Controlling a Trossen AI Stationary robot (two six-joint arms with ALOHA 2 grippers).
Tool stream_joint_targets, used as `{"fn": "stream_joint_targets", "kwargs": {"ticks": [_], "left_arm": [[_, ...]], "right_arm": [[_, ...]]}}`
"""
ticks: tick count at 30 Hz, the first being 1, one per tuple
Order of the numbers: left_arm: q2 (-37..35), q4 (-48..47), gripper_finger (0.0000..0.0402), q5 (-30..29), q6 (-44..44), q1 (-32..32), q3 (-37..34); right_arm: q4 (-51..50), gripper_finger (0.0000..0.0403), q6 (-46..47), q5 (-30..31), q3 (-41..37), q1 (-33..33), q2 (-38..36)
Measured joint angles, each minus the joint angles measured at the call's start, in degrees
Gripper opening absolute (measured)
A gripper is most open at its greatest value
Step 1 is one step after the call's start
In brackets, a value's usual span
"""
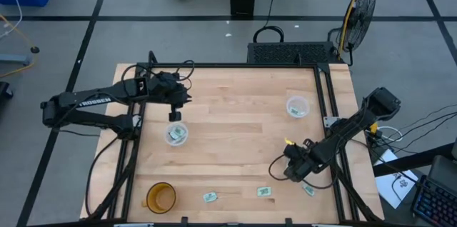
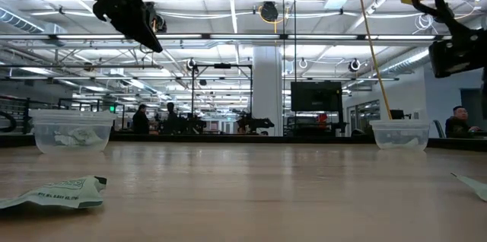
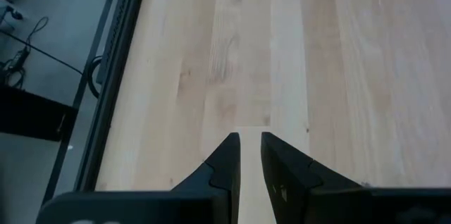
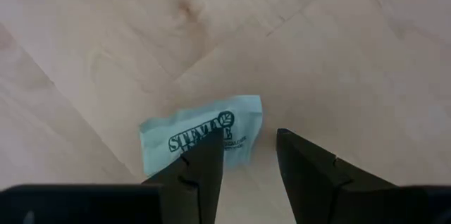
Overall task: Pick and place items into bin
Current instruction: Put the green stevia packet into the right transparent bin
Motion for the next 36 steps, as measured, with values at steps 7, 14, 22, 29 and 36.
{"fn": "stream_joint_targets", "kwargs": {"ticks": [7,14,22,29,36], "left_arm": [[0.0,0.0,0.0065,0.0,-0.4,0.0,0.0],[0.0,0.0,0.0065,0.0,-0.4,0.0,0.0],[0.0,4.4,0.0065,0.0,-0.2,0.0,0.0],[0.0,6.1,0.0065,0.0,-0.4,0.0,0.0],[0.0,5.9,0.0065,0.0,-0.7,0.0,0.0]], "right_arm": [[-0.5,0.0054,4.6,0.6,-1.9,-0.8,-0.3],[-2.3,0.0008,0.2,8.9,-0.7,-3.5,-5.1],[-17.2,0.0001,-12.2,36.3,4.7,-11.9,-17.1],[-25.6,0.0001,-20.3,36.4,5.6,-26.3,-24.8],[-25.1,0.0001,-26.5,29.5,5.3,-39.8,-24.9]]}}
